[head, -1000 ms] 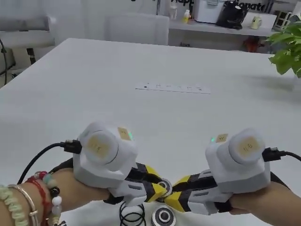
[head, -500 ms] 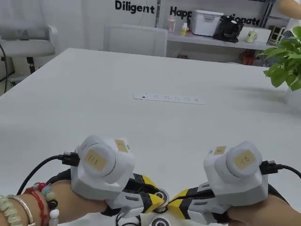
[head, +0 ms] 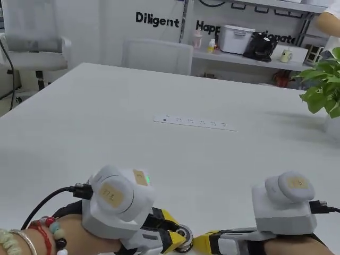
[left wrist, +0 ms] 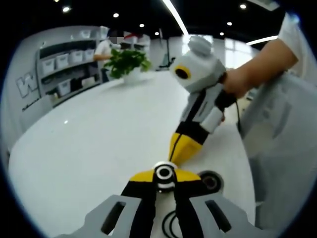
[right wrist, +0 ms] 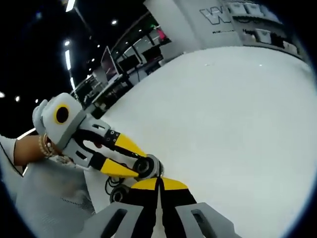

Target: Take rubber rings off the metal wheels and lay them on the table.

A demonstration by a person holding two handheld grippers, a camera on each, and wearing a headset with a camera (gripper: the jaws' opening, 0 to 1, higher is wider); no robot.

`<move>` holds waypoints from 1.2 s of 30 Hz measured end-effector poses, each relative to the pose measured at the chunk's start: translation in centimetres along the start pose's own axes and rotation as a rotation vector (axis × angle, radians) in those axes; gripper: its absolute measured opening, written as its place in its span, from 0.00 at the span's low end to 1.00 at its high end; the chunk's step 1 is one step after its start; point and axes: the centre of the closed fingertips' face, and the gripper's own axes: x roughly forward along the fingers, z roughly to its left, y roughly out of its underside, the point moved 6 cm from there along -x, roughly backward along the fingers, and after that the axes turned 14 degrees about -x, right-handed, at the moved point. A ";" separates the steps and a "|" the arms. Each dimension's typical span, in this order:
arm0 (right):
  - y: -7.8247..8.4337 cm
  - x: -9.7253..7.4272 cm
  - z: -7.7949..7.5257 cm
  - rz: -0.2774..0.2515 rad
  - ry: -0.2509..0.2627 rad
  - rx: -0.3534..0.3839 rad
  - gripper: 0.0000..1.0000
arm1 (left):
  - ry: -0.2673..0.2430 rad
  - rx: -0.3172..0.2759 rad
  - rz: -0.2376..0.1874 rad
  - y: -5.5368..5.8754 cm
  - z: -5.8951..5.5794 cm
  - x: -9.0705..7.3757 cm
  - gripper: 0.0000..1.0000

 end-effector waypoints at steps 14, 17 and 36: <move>-0.9 -0.5 0.1 -0.073 -0.028 0.097 0.00 | -0.003 -0.008 -0.004 0.1 0.0 0.0 0.13; -1.0 -0.5 0.4 -0.067 -0.024 0.071 0.00 | -0.005 0.010 0.009 0.0 -0.1 0.0 0.13; -2.9 0.5 2.6 -0.069 -0.035 -0.104 0.00 | -0.005 0.044 0.030 -0.2 -0.2 0.1 0.14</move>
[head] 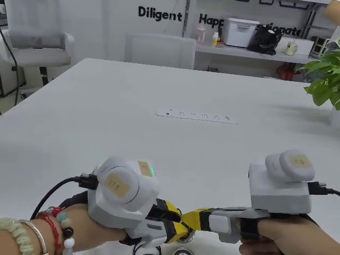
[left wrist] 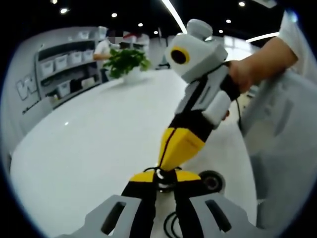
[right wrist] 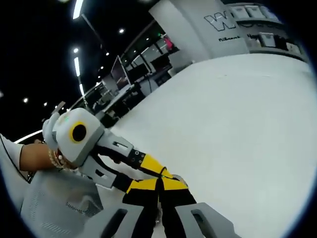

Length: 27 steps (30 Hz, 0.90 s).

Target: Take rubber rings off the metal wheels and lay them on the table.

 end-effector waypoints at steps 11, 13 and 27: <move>-0.3 -0.4 -0.7 -0.005 0.023 -0.007 0.00 | 0.037 0.049 0.028 -1.3 0.4 -2.9 0.23; -0.5 -0.5 -0.7 -0.020 0.024 -0.001 0.00 | 0.047 0.061 0.022 -1.6 0.4 -3.9 0.25; -1.8 0.1 1.1 -0.062 -0.040 0.002 0.00 | -0.129 0.032 -0.052 -0.3 2.6 -13.4 0.48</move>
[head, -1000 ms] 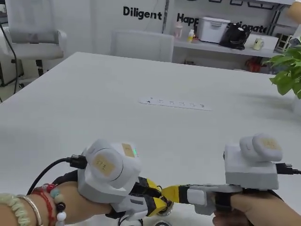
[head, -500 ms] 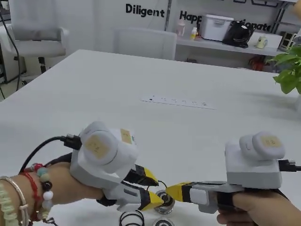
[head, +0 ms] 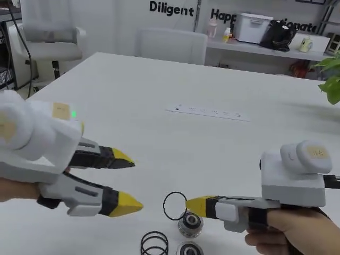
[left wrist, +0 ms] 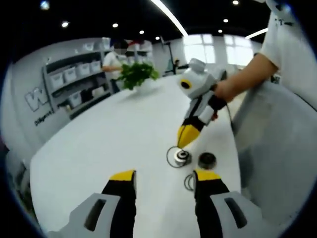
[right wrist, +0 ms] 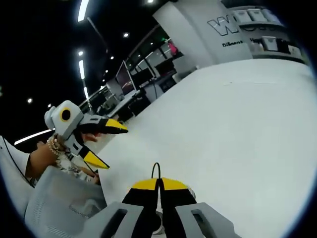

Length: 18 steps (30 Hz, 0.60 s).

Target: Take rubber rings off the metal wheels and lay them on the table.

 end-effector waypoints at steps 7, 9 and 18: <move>0.5 0.7 0.9 0.031 -0.032 -0.018 0.00 | -0.072 -0.067 -0.014 2.5 -0.1 -2.9 0.53; 0.8 1.0 1.2 0.038 -0.044 -0.015 0.00 | -0.083 -0.081 -0.012 3.1 -0.3 -3.3 0.55; 1.8 2.0 2.4 0.094 -0.087 -0.043 0.00 | -0.123 -0.181 -0.008 6.6 -2.0 -5.0 0.56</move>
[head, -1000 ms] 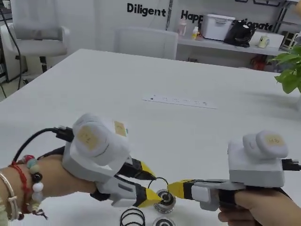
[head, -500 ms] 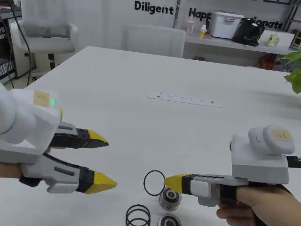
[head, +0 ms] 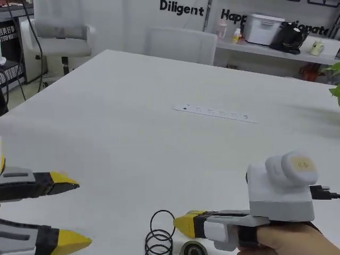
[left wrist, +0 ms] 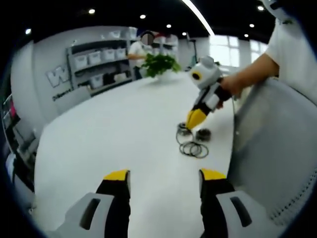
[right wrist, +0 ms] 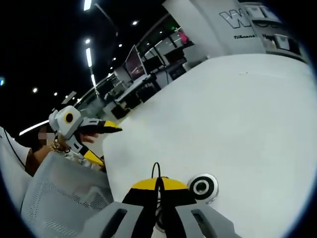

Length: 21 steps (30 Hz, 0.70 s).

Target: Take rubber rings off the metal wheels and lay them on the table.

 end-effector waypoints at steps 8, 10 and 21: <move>0.7 1.0 0.3 0.037 -0.008 -0.013 0.00 | -0.046 -0.089 -0.018 1.8 0.1 -1.0 0.57; 0.9 1.2 0.3 0.050 -0.007 -0.020 0.00 | -0.054 -0.101 -0.025 1.9 0.1 -1.1 0.57; 1.3 1.5 -0.1 0.098 0.038 -0.143 0.00 | -0.059 -0.110 -0.027 1.9 0.0 -0.9 0.56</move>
